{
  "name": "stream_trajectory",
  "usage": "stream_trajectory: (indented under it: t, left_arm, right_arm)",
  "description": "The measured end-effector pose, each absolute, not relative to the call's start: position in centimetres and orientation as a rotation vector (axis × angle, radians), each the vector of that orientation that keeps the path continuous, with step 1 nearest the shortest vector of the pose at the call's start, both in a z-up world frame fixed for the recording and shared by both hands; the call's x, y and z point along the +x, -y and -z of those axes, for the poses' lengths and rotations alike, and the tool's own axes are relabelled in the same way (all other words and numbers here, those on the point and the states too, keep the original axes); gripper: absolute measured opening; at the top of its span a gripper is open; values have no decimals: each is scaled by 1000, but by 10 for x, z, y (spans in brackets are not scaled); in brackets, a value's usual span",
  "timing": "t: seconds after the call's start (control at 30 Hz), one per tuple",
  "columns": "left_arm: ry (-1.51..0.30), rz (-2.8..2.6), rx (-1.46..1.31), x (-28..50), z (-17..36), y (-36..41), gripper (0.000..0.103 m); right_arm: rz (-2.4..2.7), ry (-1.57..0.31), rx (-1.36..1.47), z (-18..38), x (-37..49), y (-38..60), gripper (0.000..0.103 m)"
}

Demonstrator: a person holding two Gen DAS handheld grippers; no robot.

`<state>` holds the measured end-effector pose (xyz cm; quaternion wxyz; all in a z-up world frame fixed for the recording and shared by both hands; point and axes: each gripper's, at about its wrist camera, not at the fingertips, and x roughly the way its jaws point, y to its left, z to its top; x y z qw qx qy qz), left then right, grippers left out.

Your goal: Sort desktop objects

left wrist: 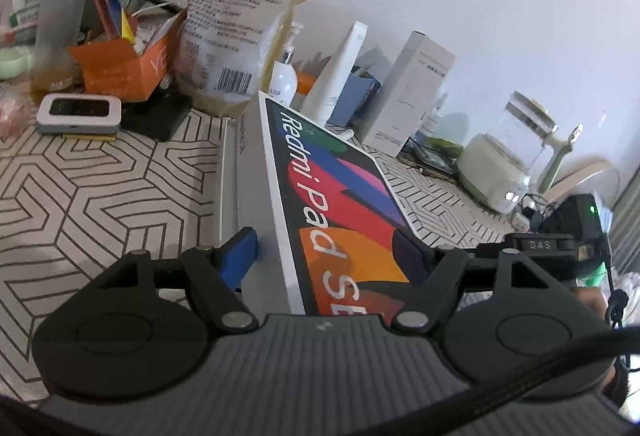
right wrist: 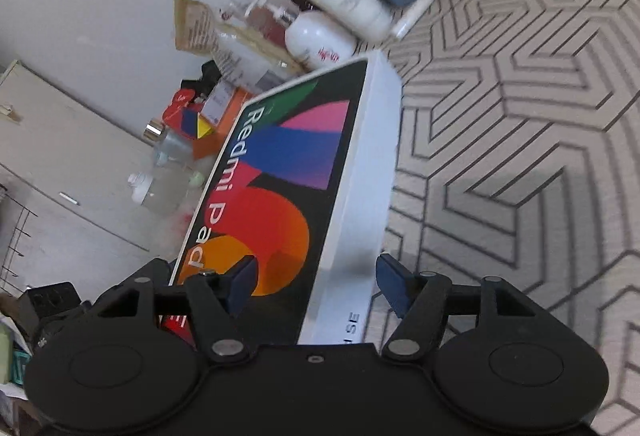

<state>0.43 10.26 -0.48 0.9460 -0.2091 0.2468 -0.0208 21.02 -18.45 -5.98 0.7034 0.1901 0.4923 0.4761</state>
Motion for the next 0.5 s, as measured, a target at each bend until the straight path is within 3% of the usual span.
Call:
stream_trajectory:
  t: [0.3, 0.5]
  left_arm:
    - [-448, 16, -247, 0, 1, -73, 72]
    - [-403, 1, -273, -8, -5, -82, 72]
  right_arm:
    - [-1072, -998, 420, 50, 209, 195, 65]
    - [-1140, -874, 464, 28, 200, 205, 65]
